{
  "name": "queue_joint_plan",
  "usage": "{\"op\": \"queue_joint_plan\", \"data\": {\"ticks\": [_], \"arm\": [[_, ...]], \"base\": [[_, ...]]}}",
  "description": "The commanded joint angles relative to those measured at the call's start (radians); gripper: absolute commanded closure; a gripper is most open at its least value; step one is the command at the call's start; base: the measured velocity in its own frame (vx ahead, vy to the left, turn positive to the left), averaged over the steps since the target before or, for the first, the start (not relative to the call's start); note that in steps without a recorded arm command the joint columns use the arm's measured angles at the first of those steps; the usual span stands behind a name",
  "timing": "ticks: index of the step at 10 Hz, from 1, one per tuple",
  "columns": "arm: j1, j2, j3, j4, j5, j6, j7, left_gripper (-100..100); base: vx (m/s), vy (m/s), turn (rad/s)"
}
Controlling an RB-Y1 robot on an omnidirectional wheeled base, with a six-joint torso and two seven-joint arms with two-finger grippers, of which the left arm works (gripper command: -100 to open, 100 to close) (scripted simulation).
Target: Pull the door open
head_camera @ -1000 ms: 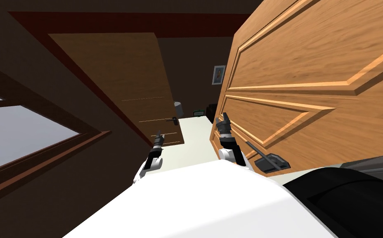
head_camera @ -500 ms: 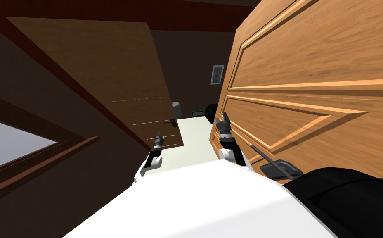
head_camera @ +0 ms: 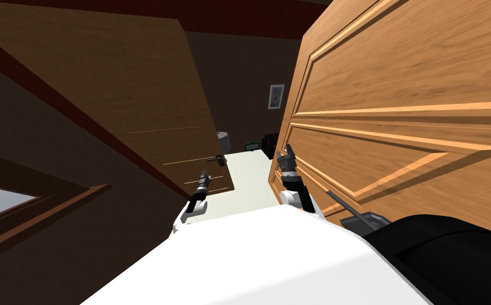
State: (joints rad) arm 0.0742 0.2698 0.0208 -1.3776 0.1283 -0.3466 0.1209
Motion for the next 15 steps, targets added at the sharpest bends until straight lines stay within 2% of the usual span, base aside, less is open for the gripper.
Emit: {"op": "queue_joint_plan", "data": {"ticks": [1, 5, 6, 7, 8, 11, 15], "arm": [[-0.019, 0.008, 0.002, 0.039, 0.006, 0.009, 0.011, -100], [-0.063, 0.029, 0.007, 0.136, 0.019, 0.018, 0.036, -100], [-0.055, 0.030, 0.006, 0.124, 0.018, 0.013, 0.035, -100], [-0.054, 0.054, 0.023, 0.153, 0.029, -0.002, 0.052, -100], [-0.054, 0.062, 0.028, 0.161, 0.032, -0.007, 0.057, -100], [-0.052, 0.112, 0.063, 0.218, 0.052, -0.039, 0.090, -100], [-0.050, 0.154, 0.093, 0.266, 0.070, -0.065, 0.118, -100]], "base": [[0.160, 0.019, -0.097], [0.159, 0.043, -0.068], [0.065, 0.027, -0.012], [0.137, -0.021, -0.208], [0.193, -0.031, -0.152], [0.183, -0.038, -0.157], [0.156, 0.001, -0.122]]}}
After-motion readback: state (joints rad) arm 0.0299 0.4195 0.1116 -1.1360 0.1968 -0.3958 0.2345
